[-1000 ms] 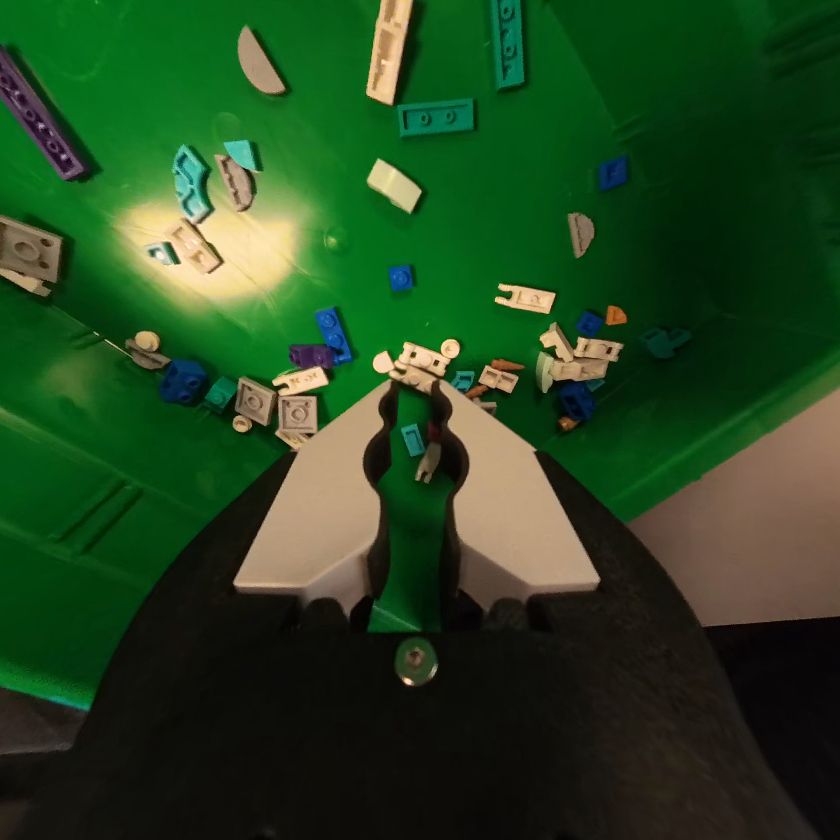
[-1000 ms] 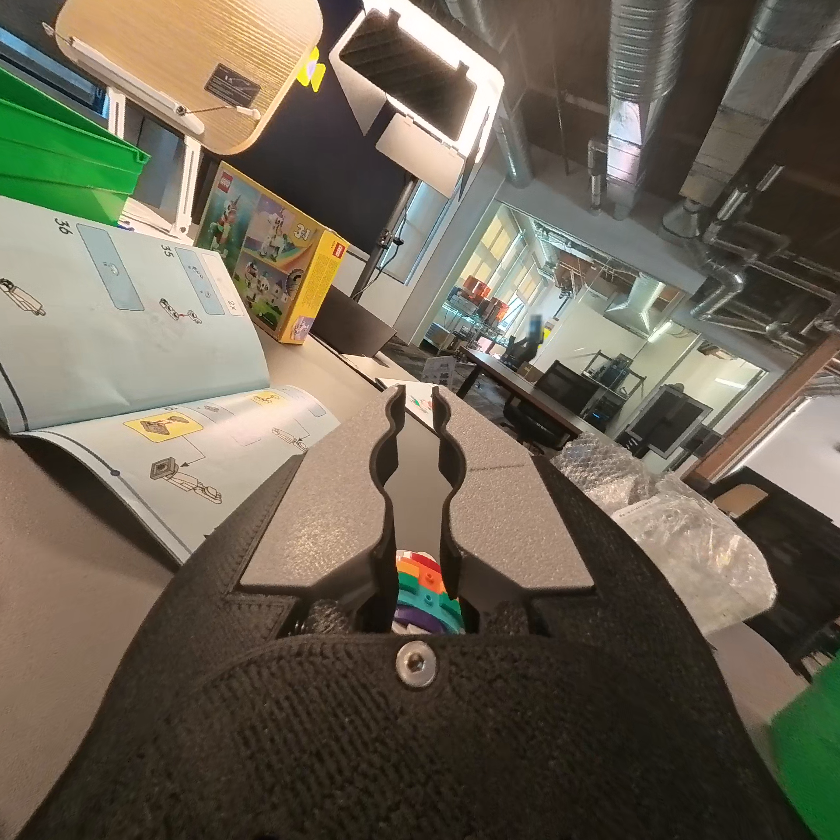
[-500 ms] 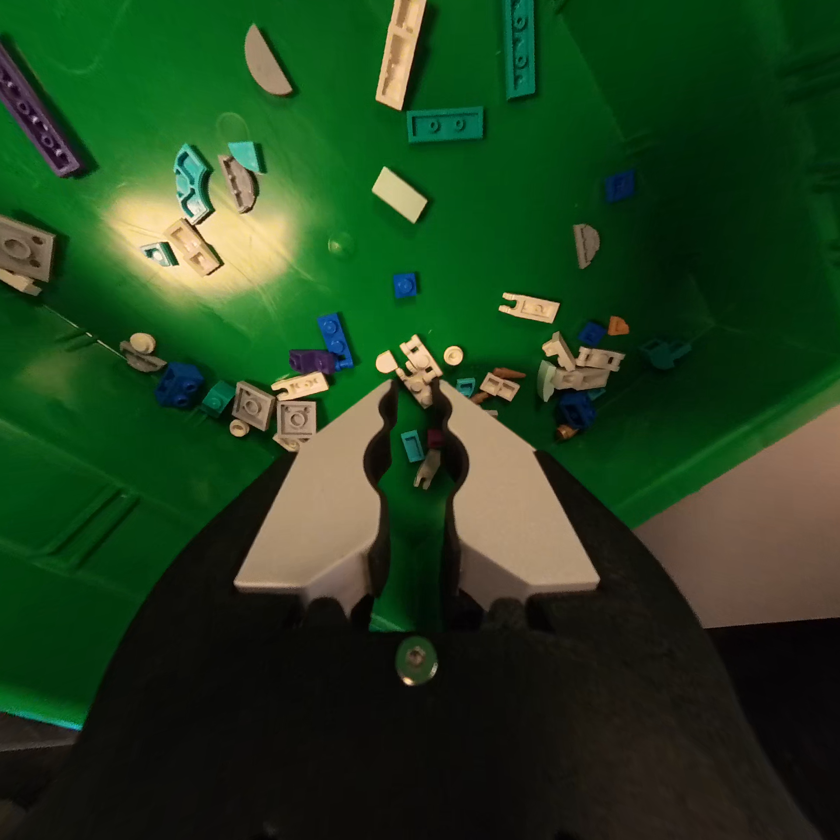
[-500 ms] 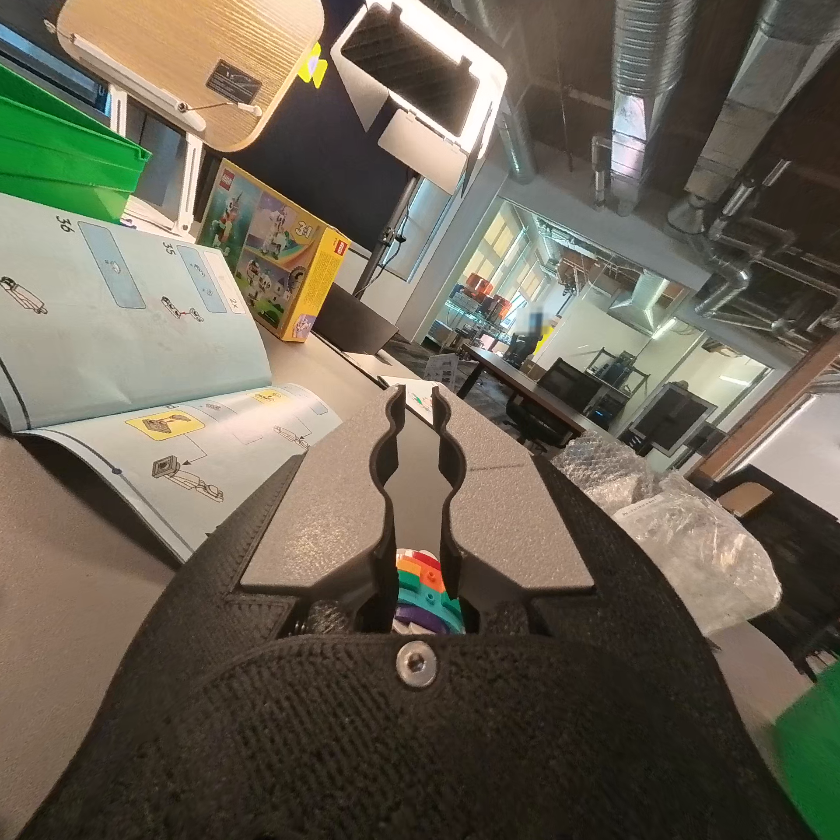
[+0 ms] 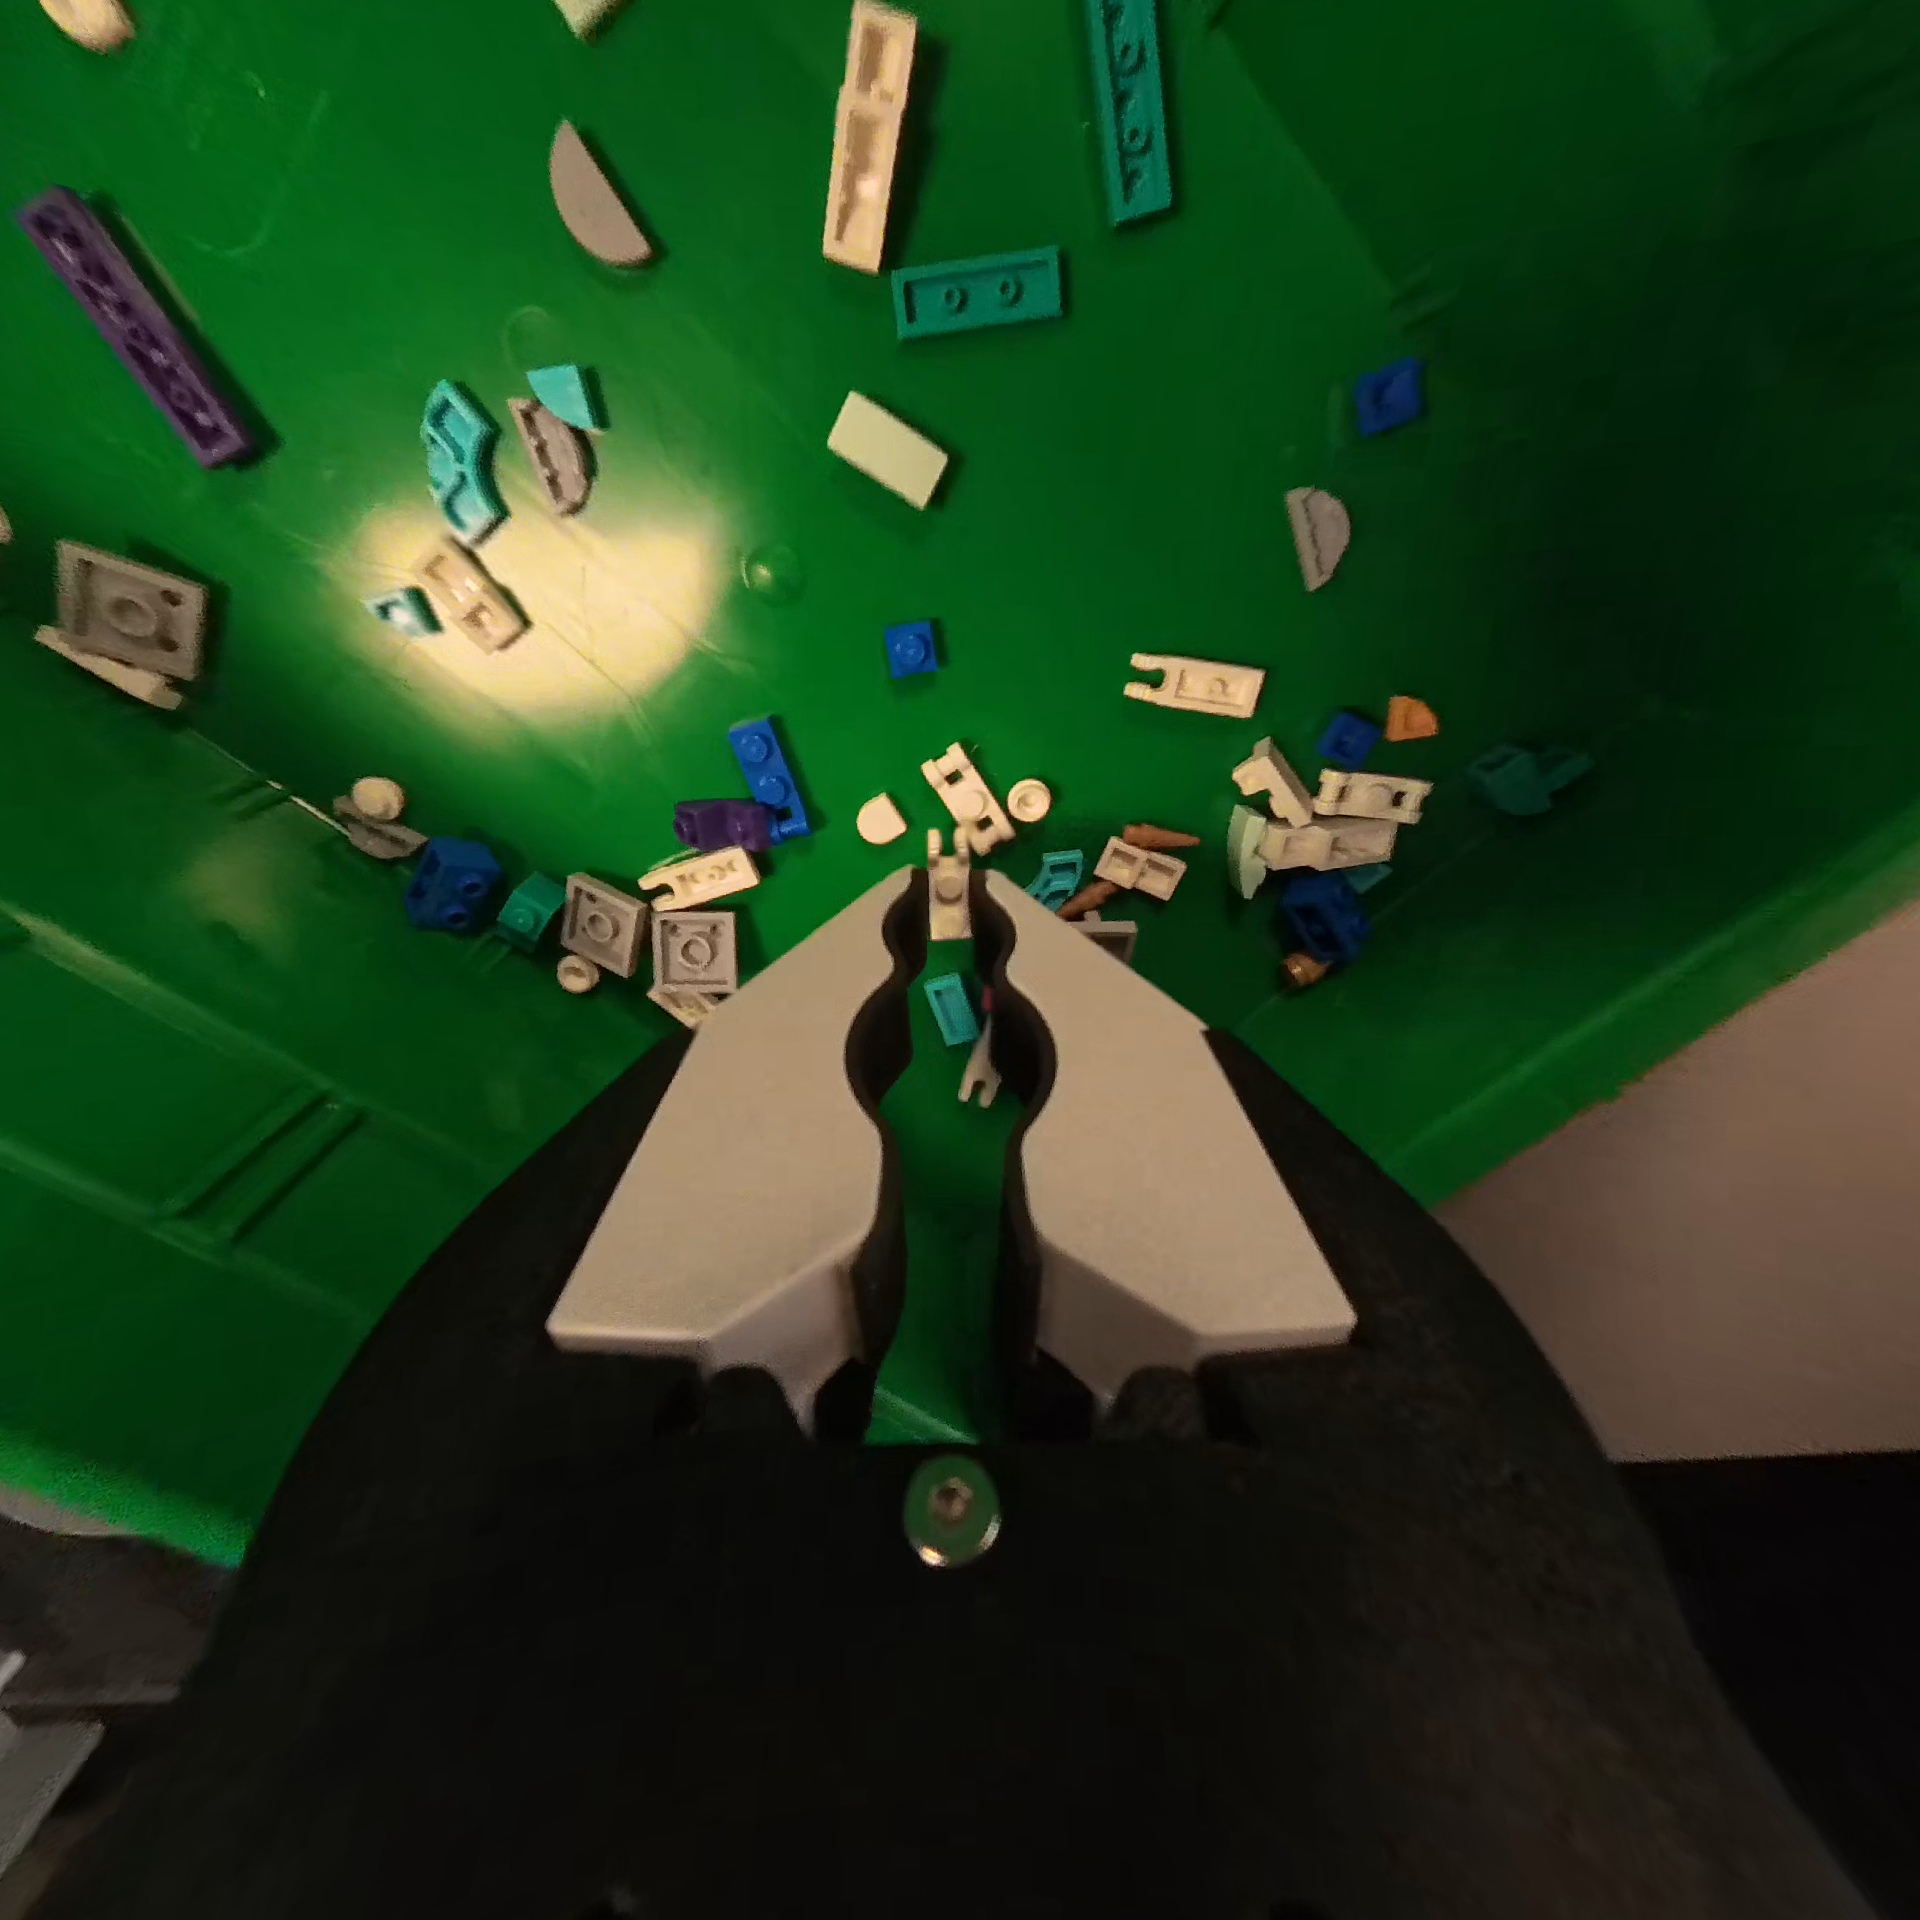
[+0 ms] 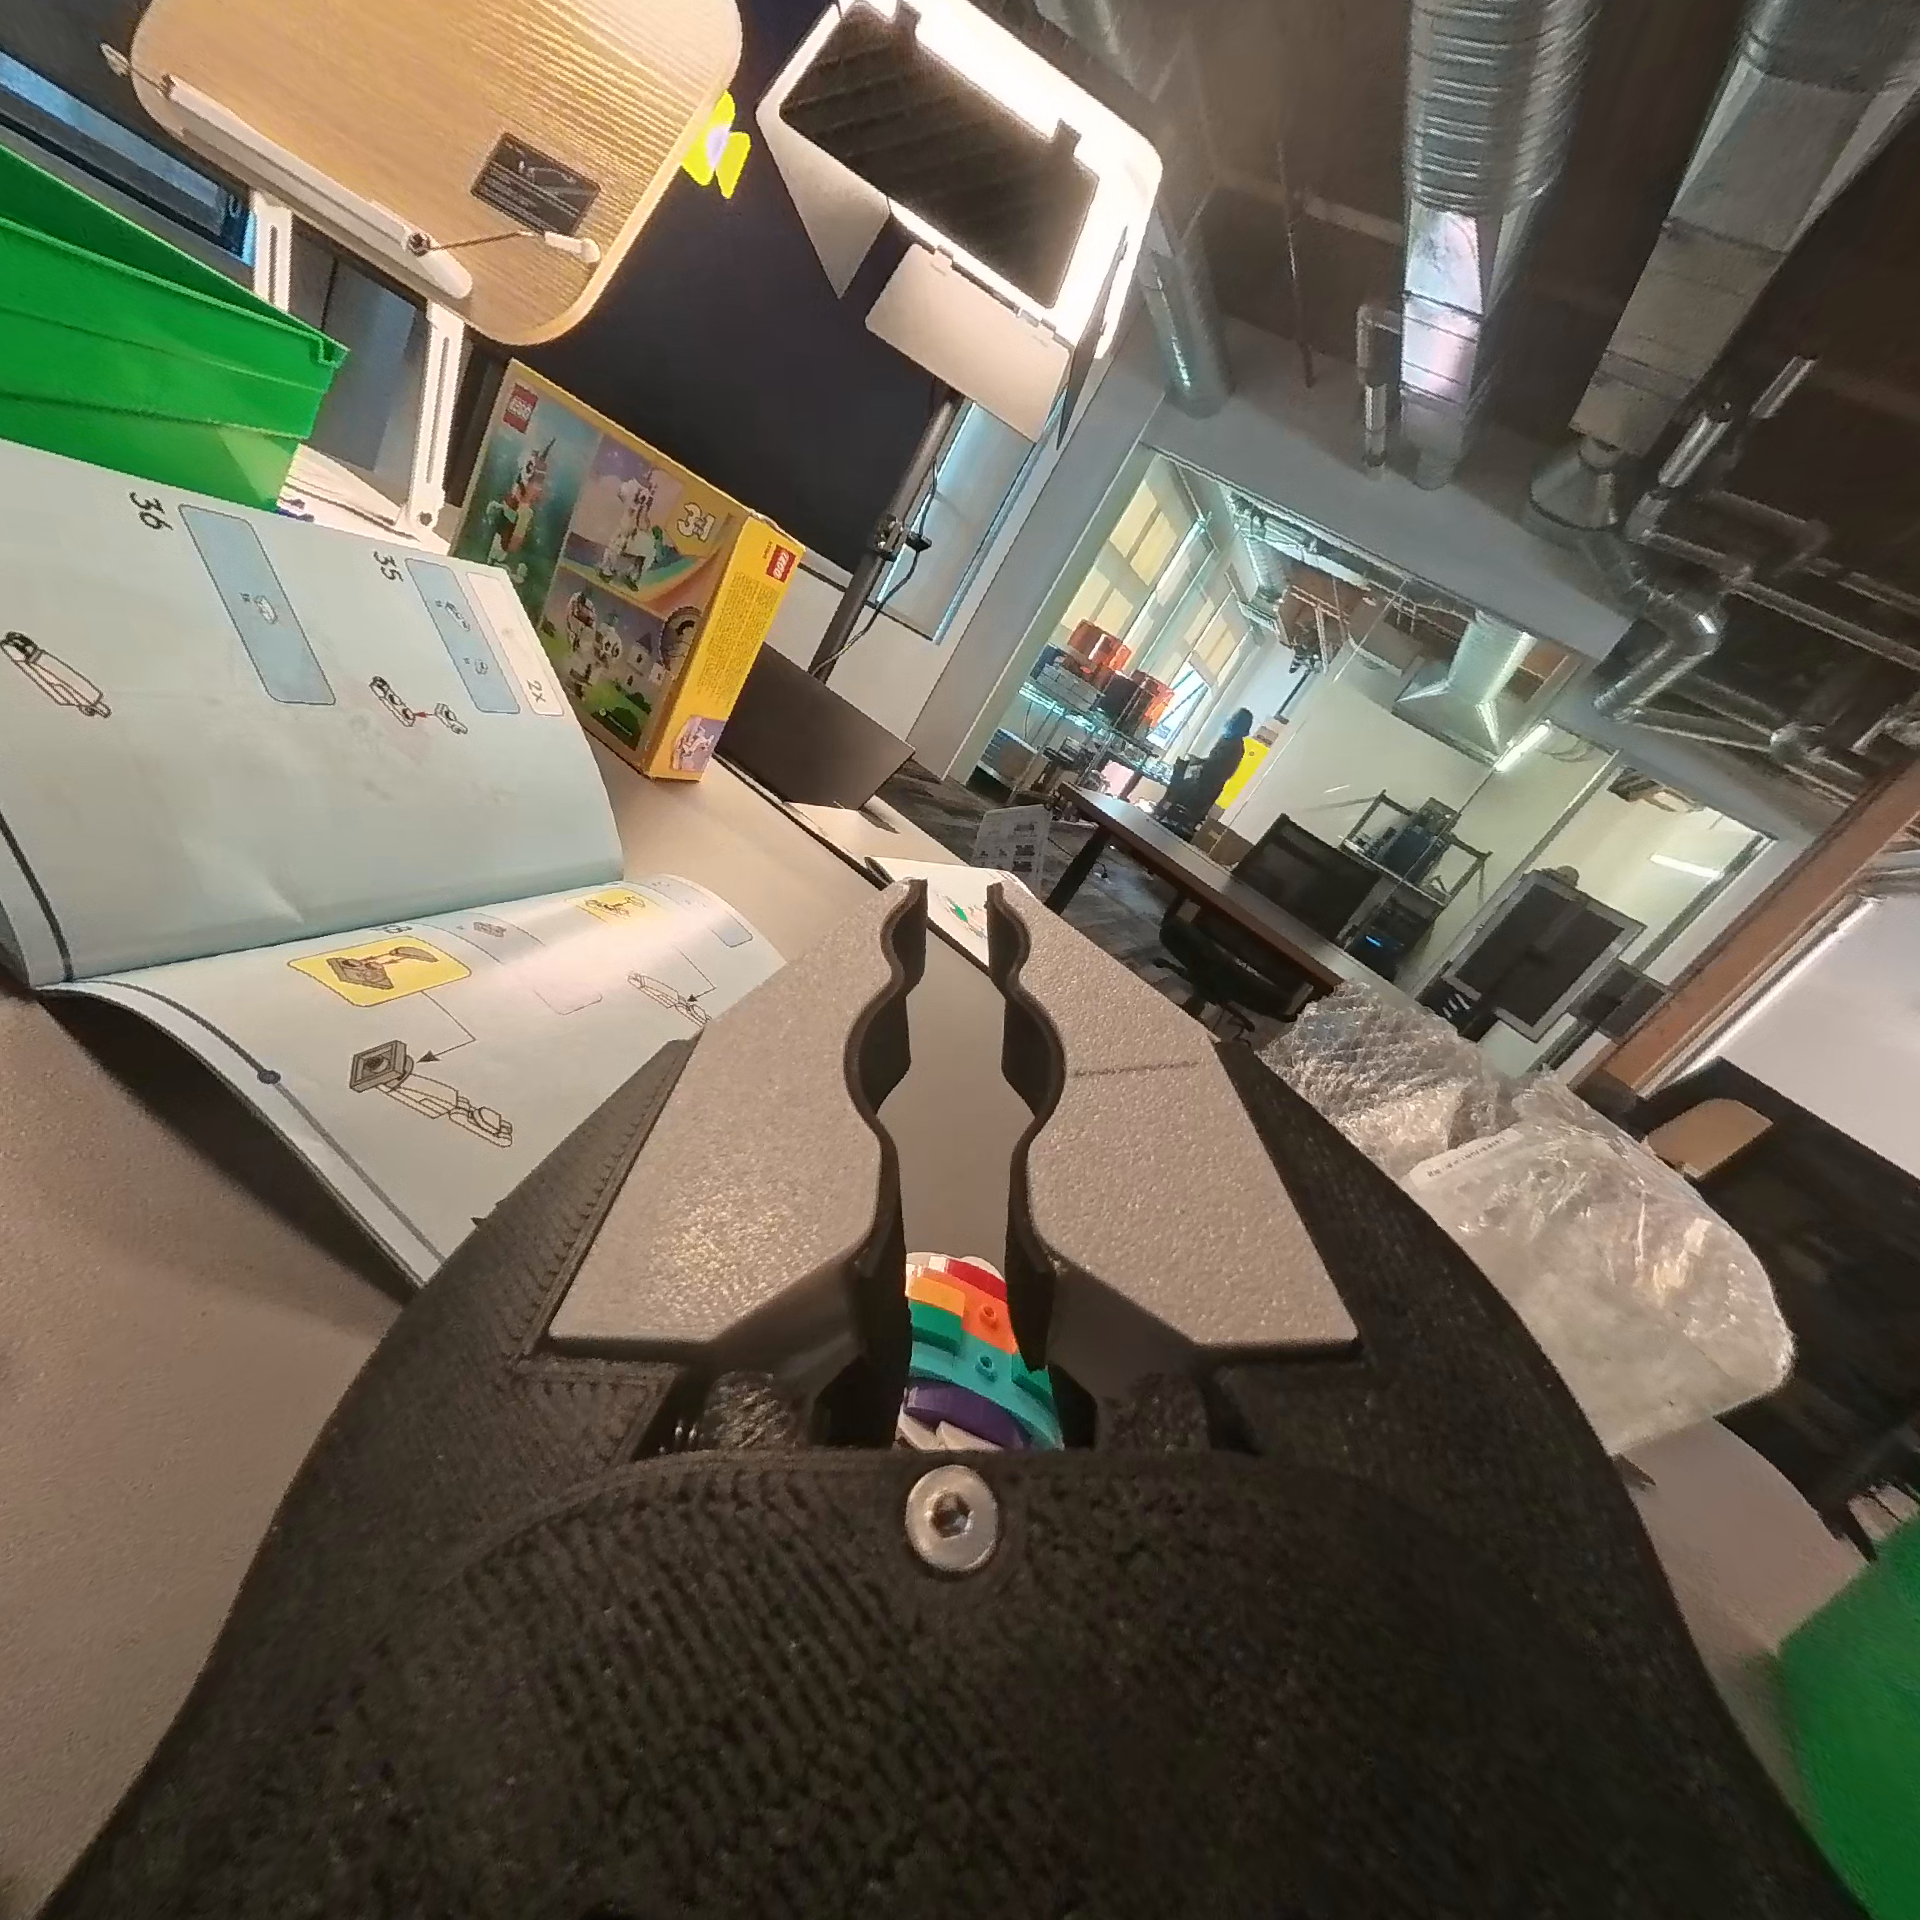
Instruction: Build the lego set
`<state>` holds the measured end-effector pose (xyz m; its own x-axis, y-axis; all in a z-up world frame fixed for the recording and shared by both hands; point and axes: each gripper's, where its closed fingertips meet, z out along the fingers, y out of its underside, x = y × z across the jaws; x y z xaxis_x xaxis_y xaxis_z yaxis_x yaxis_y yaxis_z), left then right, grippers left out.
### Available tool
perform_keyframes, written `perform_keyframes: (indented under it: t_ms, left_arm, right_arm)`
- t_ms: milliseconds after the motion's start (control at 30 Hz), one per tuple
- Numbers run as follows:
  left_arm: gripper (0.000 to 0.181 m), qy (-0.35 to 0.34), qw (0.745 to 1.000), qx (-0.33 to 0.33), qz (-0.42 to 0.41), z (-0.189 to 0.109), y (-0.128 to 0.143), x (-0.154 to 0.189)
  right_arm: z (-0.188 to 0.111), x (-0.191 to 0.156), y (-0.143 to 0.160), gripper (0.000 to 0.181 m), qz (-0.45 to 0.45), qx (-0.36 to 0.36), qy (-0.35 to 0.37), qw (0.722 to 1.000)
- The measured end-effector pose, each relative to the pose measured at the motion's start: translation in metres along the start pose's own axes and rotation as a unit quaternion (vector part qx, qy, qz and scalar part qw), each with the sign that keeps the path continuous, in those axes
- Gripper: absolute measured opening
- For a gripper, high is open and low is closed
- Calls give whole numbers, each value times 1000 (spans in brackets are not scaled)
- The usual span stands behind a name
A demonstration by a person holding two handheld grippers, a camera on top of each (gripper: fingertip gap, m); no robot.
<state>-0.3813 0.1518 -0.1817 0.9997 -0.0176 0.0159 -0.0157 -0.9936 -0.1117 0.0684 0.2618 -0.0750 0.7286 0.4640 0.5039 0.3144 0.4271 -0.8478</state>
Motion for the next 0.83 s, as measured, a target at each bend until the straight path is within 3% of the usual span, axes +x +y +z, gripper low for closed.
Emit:
perform_keyframes:
  t_ms: [133, 233, 333, 433, 533, 667, 833]
  left_arm:
    - [7, 1, 992, 118, 37, -41, -26, 24]
    - [7, 55, 970, 224, 76, -80, -42, 74]
    - [7, 113, 942, 275, 156, -106, -31, 142]
    - [7, 183, 915, 259, 250, -104, 0, 211]
    - [7, 211, 900, 240, 296, -81, 18, 250]
    - [7, 219, 903, 182, 321, -45, 41, 272]
    - [7, 207, 904, 131, 351, -21, 65, 288]
  right_arm:
    - [0, 0, 0, 9, 0, 1, 0, 1000]
    - [0, -1, -2, 9, -2, 3, -2, 1000]
    - [0, -3, -2, 9, -5, 3, -5, 1000]
    - [0, -3, -2, 9, -5, 3, -6, 1000]
    - [0, -3, -2, 9, -3, 4, -7, 1000]
    - [0, -4, -2, 9, -3, 4, -8, 1000]
    - [0, -4, -2, 9, -2, 4, -10, 1000]
